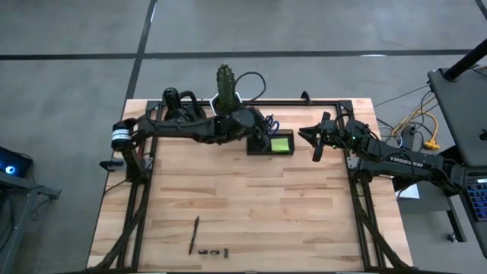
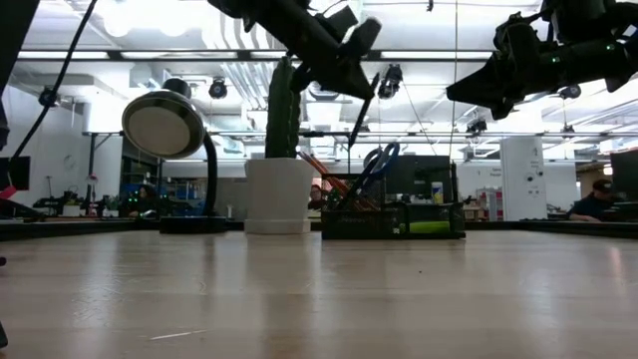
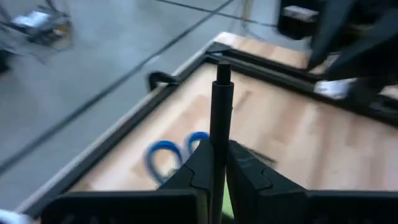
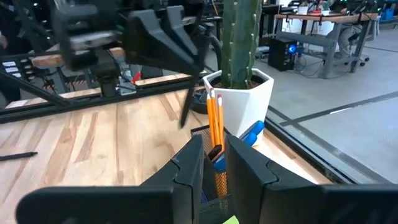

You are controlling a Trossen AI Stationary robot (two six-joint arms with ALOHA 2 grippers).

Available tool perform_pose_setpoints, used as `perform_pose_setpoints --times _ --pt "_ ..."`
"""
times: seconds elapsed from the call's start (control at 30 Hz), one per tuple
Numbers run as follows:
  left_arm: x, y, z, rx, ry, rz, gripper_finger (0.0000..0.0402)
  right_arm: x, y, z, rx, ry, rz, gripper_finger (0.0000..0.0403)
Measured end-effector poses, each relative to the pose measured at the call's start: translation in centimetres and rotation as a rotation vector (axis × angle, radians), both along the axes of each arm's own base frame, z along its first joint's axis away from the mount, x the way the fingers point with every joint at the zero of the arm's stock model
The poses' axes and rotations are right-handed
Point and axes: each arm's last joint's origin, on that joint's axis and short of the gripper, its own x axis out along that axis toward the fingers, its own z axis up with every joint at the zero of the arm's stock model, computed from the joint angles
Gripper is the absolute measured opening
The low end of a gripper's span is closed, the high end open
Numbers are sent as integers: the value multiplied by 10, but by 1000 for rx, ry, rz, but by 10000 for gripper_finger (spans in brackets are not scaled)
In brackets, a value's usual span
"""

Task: Pick and place office supplies into organizer
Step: Put the top pen into the left section of the desk organizer

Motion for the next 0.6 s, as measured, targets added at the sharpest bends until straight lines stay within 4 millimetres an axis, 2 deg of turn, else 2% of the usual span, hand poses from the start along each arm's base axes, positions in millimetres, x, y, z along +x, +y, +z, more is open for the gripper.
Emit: perform_pose_setpoints --times 0.17,0.37,0.6 --pt "-2 10 0 80 40 46 8 0 0 0 41 -13 -5 57" --pt "-4 19 -4 87 44 73 8 0 0 0 47 -15 -5 57" --pt "-6 24 -20 85 52 86 8 0 0 0 50 -16 -6 57"
